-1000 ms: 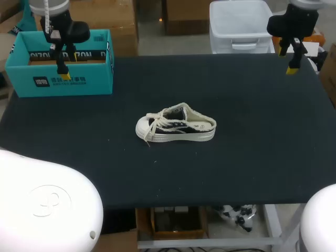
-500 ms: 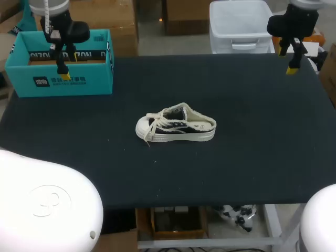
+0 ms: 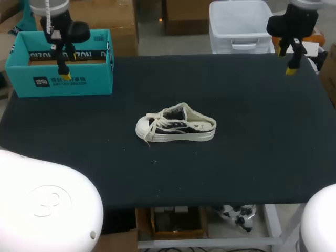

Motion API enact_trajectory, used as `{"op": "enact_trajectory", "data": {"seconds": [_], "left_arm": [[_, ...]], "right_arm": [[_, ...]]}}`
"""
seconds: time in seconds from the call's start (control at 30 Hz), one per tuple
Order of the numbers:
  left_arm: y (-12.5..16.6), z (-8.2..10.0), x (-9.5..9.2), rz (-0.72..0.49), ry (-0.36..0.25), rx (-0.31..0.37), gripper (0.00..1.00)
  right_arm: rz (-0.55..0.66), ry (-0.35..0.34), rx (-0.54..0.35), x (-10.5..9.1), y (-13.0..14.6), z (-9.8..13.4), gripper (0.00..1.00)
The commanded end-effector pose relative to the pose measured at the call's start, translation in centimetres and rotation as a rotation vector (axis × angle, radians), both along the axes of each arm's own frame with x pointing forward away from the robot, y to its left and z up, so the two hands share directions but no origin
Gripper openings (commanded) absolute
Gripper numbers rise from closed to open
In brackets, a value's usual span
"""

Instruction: Open the shoe tongue, take the insole out of the shoe, put the insole back into the shoe, and pack the shoe into the shoebox

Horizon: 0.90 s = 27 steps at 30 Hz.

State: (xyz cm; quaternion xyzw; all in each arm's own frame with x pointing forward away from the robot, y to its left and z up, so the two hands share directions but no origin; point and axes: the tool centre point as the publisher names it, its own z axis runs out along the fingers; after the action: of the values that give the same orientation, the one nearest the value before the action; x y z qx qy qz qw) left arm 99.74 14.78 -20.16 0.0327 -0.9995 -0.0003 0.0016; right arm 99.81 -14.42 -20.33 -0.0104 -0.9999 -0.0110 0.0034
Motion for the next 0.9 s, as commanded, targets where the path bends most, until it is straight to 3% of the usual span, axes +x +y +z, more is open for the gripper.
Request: {"op": "enact_trajectory", "data": {"seconds": [0.03, 0.23, 0.4, 0.53, 0.63, 0.9], "left_arm": [[-0.9, -0.2, -0.7, 0.112, 0.003, -0.011, 1.00], [-2.1, -0.1, -2.5, 0.282, -0.039, 0.012, 1.00], [-3.3, 0.2, -3.8, 0.401, -0.044, -0.035, 1.00], [-4.3, -0.2, -4.6, 0.497, -0.043, -0.068, 1.00], [-4.8, -0.6, -5.0, 0.553, -0.029, -0.099, 1.00], [-4.8, -0.6, -5.0, 0.553, -0.029, -0.099, 1.00]], "right_arm": [[-0.026, -0.007, 0.059, -0.6, 0.3, -0.4, 1.00], [-0.049, -0.036, 0.159, -2.8, 3.3, -1.2, 1.00], [-0.047, -0.077, 0.225, -4.6, 7.1, -2.1, 1.00], [-0.100, -0.090, 0.272, -5.8, 9.8, -3.0, 1.00], [-0.215, -0.050, 0.342, -6.5, 11.6, -4.0, 1.00], [-0.215, -0.050, 0.342, -6.5, 11.6, -4.0, 1.00]]}}
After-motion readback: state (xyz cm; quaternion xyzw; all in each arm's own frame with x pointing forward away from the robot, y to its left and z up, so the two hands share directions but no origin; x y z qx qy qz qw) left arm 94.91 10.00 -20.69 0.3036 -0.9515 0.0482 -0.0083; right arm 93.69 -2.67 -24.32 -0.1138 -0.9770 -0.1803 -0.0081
